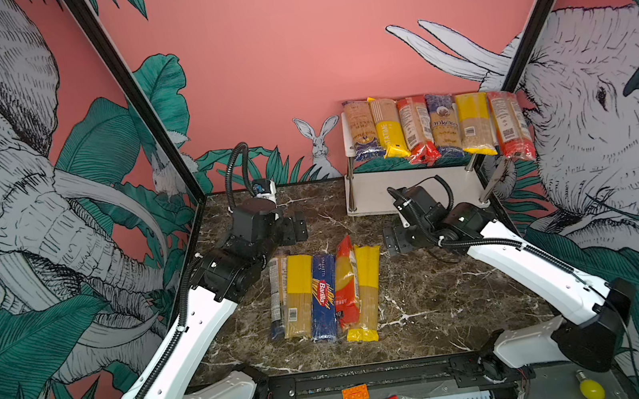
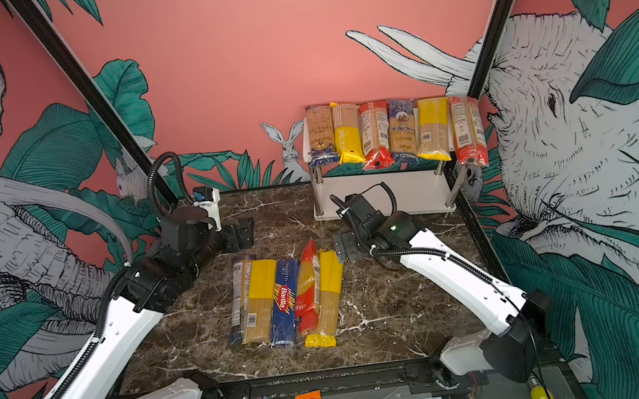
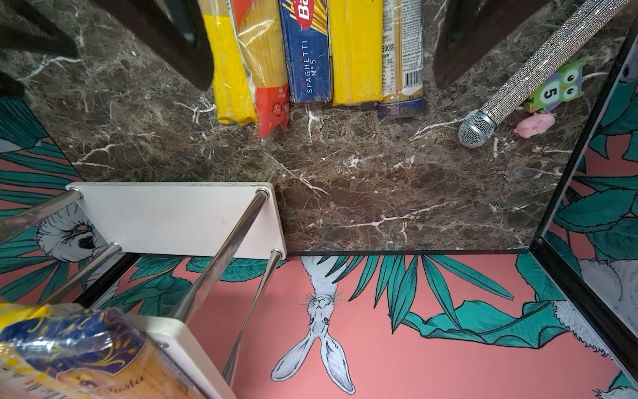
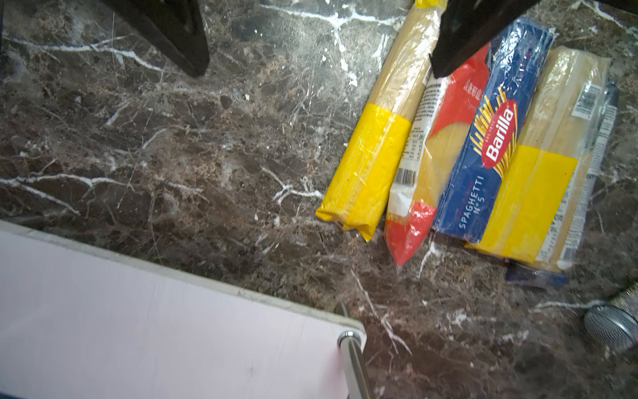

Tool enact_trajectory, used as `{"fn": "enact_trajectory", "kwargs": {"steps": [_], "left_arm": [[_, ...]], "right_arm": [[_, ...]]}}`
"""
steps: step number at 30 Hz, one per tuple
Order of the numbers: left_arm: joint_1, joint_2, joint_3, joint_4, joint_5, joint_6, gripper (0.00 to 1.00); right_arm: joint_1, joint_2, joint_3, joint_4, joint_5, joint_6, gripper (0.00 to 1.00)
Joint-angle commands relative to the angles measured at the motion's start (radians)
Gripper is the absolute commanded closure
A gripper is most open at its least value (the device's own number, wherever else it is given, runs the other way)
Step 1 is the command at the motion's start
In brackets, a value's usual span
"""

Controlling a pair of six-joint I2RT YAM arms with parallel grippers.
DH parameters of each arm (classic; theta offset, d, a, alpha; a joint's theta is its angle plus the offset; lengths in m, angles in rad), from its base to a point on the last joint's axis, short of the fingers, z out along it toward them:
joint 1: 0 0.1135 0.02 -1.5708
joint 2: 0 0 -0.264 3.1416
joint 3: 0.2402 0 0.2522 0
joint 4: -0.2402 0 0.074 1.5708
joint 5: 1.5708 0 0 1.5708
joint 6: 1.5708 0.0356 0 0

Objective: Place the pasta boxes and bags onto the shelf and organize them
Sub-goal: 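Lower the right gripper toward the red-and-white bag while the left gripper hovers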

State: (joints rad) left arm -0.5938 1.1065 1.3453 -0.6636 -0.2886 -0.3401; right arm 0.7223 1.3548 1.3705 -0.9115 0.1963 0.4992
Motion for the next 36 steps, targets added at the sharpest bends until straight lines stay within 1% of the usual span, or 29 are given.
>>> {"fn": "enact_trajectory", "kwargs": {"steps": [1, 4, 8, 12, 15, 17, 20, 23, 26, 28, 31, 33, 36], "left_arm": [[0.019, -0.006, -0.016, -0.055, 0.011, 0.027, 0.01], [0.058, -0.008, -0.026, -0.077, 0.05, 0.02, 0.0], [0.124, -0.047, -0.095, -0.058, 0.131, 0.001, 0.01], [0.13, -0.101, -0.208, 0.003, 0.153, 0.012, 0.01], [0.13, -0.118, -0.215, -0.027, 0.154, -0.03, 0.01], [0.131, -0.144, -0.217, -0.036, 0.169, -0.033, 0.01], [0.13, -0.206, -0.238, -0.064, 0.127, -0.056, 0.01], [0.13, -0.284, -0.274, -0.093, 0.113, -0.108, 0.01], [0.13, -0.339, -0.29, -0.138, 0.123, -0.173, 0.01], [0.131, -0.357, -0.286, -0.171, 0.123, -0.178, 0.01], [0.13, -0.368, -0.275, -0.221, 0.108, -0.196, 0.01], [0.131, -0.369, -0.263, -0.233, 0.11, -0.21, 0.01], [0.13, -0.373, -0.239, -0.243, 0.121, -0.223, 0.01]], "right_arm": [[0.05, -0.001, -0.016, -0.015, 0.043, 0.086, 0.01], [0.101, 0.035, -0.005, -0.028, 0.05, 0.135, 0.01], [0.162, 0.099, 0.021, -0.051, 0.04, 0.211, 0.01], [0.236, 0.16, 0.032, -0.051, 0.039, 0.259, 0.01], [0.29, 0.213, 0.059, -0.074, 0.035, 0.289, 0.01], [0.313, 0.231, 0.054, -0.056, 0.008, 0.294, 0.01], [0.334, 0.25, 0.04, -0.027, -0.023, 0.28, 0.01], [0.347, 0.28, 0.031, -0.001, -0.054, 0.258, 0.01], [0.361, 0.284, 0.023, 0.032, -0.086, 0.258, 0.01], [0.375, 0.286, 0.03, 0.054, -0.099, 0.254, 0.01], [0.402, 0.308, 0.084, 0.031, -0.107, 0.24, 0.01], [0.424, 0.323, 0.113, 0.001, -0.089, 0.232, 0.01], [0.451, 0.327, 0.103, -0.011, -0.072, 0.245, 0.01]]}}
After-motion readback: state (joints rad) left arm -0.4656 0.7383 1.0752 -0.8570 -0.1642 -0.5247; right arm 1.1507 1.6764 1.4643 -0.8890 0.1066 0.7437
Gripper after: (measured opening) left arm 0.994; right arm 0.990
